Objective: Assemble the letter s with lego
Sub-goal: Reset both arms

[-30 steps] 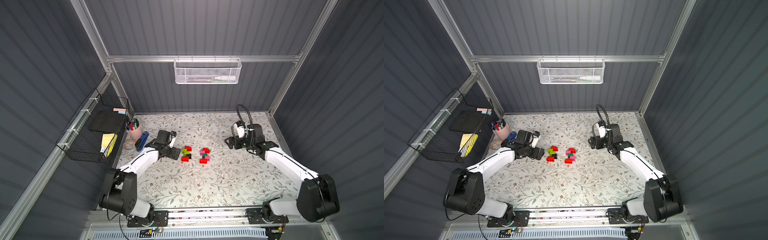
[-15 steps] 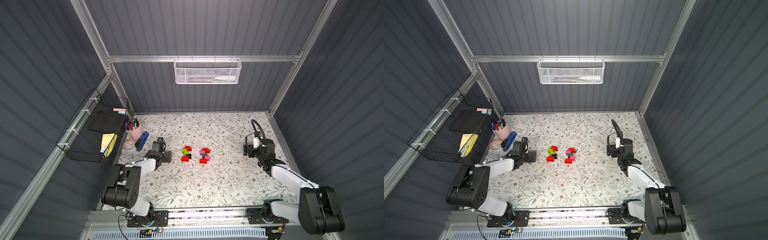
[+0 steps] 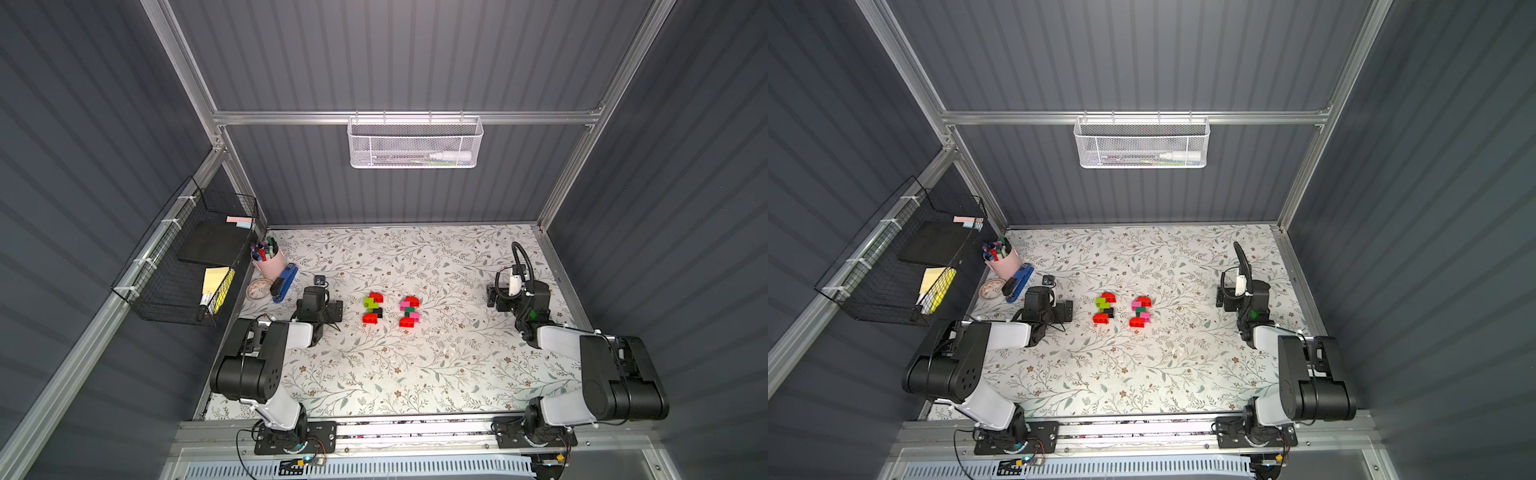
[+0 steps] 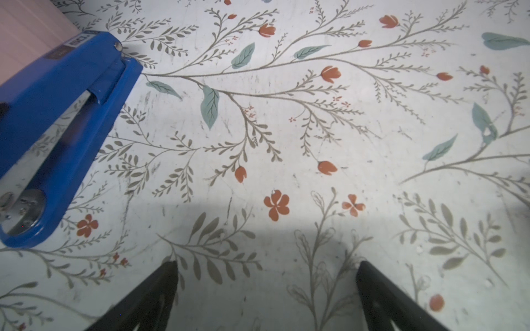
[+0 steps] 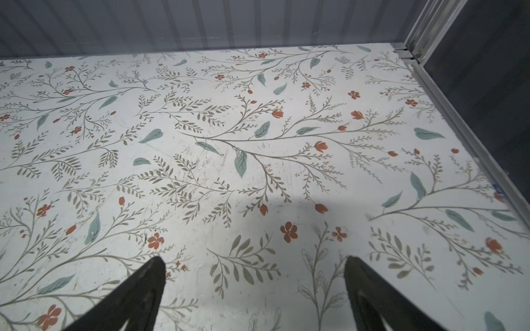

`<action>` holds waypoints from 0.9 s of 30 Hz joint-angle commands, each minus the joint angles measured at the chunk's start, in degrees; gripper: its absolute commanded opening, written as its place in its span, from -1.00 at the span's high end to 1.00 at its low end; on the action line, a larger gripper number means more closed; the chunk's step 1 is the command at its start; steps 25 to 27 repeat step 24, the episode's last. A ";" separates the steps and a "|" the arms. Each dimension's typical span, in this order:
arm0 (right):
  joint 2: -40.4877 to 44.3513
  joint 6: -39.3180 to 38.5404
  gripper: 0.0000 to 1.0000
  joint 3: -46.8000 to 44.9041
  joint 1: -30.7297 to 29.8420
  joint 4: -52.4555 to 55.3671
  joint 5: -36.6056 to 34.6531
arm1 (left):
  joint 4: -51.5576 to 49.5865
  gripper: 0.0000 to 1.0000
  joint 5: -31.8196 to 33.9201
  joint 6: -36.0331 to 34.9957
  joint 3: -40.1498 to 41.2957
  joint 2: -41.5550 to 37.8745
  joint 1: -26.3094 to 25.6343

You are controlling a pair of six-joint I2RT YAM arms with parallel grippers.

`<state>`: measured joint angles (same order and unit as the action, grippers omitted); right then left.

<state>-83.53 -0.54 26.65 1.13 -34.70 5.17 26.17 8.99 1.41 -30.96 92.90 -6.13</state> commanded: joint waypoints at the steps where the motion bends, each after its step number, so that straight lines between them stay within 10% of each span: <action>1: -0.41 0.08 -0.98 -0.60 0.18 -3.43 1.04 | -0.51 -0.99 -1.92 -1.28 -0.05 -1.41 0.42; 27: -2.30 1.54 -0.98 -1.51 0.15 -7.11 -3.08 | -1.76 -0.99 -4.32 -1.13 0.33 -4.35 0.39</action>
